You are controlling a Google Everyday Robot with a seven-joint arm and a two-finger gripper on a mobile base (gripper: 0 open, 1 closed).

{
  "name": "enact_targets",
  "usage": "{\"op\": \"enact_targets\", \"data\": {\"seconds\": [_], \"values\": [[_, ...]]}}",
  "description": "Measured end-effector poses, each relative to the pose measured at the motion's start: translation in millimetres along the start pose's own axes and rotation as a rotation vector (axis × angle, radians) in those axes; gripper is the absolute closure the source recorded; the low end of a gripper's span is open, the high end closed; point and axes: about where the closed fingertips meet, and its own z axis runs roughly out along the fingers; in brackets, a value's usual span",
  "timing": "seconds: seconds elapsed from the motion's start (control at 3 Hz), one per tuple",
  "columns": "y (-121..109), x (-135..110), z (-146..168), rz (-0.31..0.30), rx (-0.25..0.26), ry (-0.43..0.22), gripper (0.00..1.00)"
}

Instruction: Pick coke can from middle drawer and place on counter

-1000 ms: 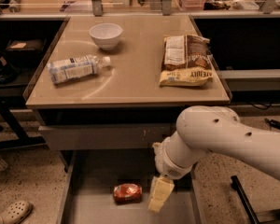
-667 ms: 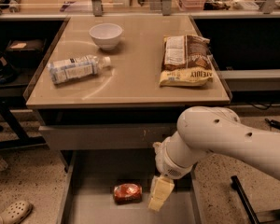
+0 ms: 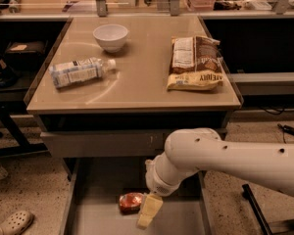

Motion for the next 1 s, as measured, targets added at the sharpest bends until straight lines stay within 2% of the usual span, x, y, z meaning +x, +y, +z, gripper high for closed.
{"op": "enact_targets", "data": {"seconds": [0.33,1.0], "values": [[-15.2,-10.2,73.4,0.035,0.001,-0.017,0.00],[-13.7,-9.7,86.5,0.040,-0.018,-0.039,0.00]]}}
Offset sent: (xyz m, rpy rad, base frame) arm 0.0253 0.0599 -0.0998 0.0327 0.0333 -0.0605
